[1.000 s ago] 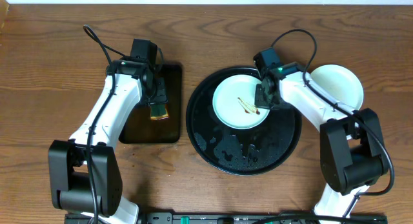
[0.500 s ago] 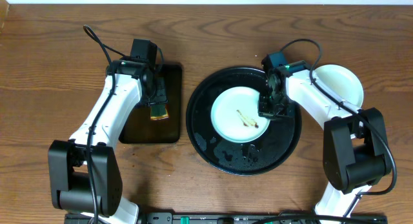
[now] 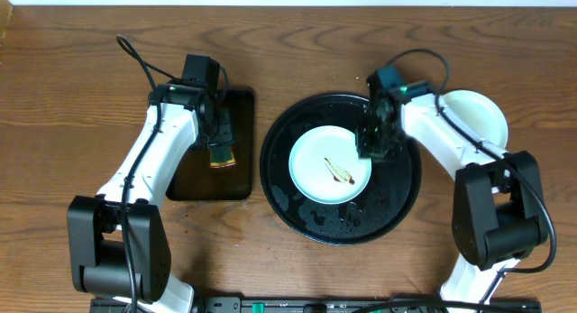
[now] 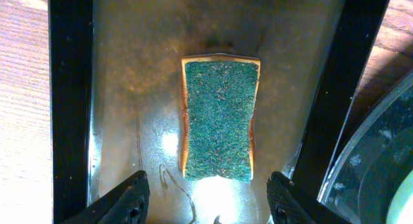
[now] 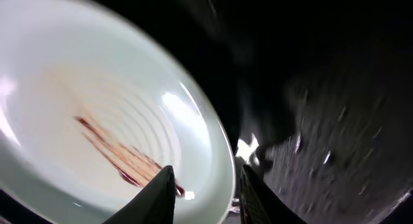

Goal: Clean dirty plates on tray and stack at the side
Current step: 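Drag the pale blue plate onto the center of the round tray, then grasp the sponge on the black tray with the left gripper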

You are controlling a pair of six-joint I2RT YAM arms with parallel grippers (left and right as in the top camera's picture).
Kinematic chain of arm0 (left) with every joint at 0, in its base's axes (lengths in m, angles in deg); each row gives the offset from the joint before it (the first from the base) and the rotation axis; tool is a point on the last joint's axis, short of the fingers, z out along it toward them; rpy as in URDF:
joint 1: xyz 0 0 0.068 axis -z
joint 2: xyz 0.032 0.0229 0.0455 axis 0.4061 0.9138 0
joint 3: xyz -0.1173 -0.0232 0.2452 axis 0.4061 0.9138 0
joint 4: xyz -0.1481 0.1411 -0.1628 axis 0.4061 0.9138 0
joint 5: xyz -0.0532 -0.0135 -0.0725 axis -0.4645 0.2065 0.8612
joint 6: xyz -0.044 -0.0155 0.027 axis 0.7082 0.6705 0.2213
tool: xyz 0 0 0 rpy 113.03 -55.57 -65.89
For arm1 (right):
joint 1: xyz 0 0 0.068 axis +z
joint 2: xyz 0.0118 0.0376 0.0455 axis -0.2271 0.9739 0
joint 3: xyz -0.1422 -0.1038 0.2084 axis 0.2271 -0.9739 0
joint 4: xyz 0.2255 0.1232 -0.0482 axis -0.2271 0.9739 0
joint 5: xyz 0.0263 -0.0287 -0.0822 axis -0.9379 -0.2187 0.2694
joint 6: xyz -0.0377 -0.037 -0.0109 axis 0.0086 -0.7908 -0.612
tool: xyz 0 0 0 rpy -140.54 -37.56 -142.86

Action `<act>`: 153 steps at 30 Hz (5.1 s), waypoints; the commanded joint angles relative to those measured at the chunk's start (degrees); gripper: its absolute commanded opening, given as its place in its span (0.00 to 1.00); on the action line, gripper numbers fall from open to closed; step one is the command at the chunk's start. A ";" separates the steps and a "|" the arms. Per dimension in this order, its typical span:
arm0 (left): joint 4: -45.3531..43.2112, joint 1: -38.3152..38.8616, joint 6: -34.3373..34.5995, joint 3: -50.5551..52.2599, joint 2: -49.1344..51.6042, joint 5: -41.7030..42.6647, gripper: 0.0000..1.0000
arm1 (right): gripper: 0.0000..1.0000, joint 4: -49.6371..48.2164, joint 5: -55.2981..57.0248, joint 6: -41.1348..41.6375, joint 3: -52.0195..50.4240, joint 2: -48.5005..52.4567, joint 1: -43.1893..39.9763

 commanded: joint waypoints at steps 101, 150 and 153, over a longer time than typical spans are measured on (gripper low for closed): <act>-3.80 0.13 0.74 1.22 8.63 0.85 0.58 | 0.01 6.91 16.63 5.68 5.44 10.29 -2.34; -15.47 0.13 1.84 10.03 4.20 0.85 0.45 | 0.01 7.10 16.63 4.59 5.44 10.29 -2.36; -15.61 0.13 1.81 10.14 4.79 0.83 0.43 | 0.01 7.13 16.61 4.59 5.44 10.29 -2.36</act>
